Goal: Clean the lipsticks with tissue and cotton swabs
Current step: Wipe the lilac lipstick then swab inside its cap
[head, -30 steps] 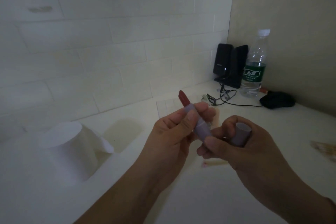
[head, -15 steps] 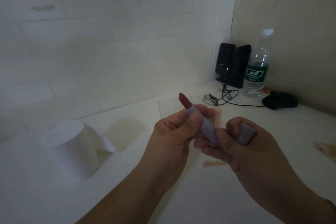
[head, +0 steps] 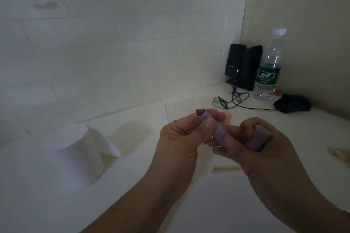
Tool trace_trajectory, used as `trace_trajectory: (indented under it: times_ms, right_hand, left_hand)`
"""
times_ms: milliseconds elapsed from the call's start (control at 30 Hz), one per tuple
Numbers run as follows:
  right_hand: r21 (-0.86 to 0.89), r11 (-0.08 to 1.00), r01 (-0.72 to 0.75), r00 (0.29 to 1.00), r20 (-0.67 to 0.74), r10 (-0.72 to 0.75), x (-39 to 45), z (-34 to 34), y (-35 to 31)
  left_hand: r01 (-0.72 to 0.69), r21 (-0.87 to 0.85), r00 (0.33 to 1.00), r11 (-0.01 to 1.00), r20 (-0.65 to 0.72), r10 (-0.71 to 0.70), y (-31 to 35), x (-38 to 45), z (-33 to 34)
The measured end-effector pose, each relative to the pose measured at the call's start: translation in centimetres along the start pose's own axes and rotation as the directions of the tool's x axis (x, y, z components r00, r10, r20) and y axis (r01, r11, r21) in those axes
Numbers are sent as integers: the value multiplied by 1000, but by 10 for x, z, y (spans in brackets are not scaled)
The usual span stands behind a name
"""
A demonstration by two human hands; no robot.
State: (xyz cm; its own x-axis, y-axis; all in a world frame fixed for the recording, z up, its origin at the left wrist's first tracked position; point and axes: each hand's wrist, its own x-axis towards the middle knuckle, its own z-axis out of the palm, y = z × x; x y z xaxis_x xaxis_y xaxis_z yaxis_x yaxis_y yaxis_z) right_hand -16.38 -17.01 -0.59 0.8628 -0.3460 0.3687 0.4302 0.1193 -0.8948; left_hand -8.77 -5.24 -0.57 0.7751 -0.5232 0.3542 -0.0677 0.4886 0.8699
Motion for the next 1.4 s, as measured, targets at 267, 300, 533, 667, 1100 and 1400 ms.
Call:
trace_trajectory:
  times_ms: [267,300,533,667,1100,1400]
  right_hand:
    - [128,982,-136,989,79,127,0,-1,2]
    - [133,980,-148,987,83,137,0,-3,4]
    - [-285,957,47,981,-169,-98,-4,3,-8]
    - [-591,792,156,935,-170,-312,-10,9,-10]
    - [-136,987,92,991,-84,-104,-5,1,-3]
    - [-385,908,-166,985,-99,138,25,-39,-13]
  left_hand:
    - [29,-21,999,999,-28,-30,1,0,0]
    - [40,-27,998,999,-43,-41,1,0,0]
    - [20,-103,997,994,-66,-26,0,-2,5]
    - [4,-64,992,998,-127,-12,-3,-3,6]
    - [51,-210,997,976,-41,-60,-2,-8,12]
    - [-152,327,954,933,-197,225,6,0,2]
